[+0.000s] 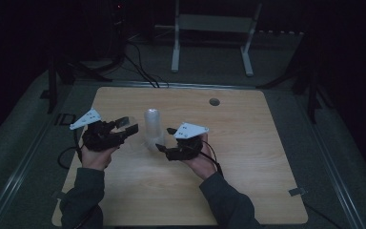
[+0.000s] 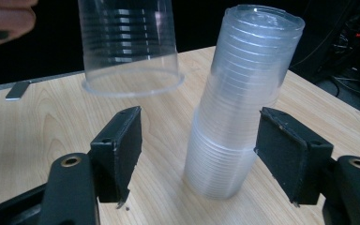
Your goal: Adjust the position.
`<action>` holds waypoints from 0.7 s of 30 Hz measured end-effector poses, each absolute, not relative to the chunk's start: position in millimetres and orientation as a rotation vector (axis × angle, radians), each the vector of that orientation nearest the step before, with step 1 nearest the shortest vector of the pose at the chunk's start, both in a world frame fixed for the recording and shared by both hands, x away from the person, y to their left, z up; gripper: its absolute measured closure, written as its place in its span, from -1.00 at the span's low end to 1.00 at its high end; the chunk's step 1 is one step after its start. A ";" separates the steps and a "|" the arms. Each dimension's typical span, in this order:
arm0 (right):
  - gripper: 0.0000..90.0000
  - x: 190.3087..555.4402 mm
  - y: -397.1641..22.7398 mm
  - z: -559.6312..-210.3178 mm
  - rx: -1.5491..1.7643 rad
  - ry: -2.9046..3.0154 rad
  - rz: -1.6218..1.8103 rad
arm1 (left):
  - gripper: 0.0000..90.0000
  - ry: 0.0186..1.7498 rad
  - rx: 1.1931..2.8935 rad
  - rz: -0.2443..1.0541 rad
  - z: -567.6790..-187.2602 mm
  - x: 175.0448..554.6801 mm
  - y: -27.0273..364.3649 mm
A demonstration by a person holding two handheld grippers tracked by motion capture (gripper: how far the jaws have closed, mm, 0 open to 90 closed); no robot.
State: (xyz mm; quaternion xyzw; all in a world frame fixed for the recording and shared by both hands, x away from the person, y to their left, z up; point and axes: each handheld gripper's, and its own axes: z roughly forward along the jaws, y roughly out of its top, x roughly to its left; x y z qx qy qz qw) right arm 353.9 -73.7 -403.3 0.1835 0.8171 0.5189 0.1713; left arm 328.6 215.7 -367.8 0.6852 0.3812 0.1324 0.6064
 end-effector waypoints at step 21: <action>-0.38 349.0 -62.9 -400.6 0.484 2.332 1.567 | -0.07 0.918 1.554 0.246 -388.0 326.5 213.0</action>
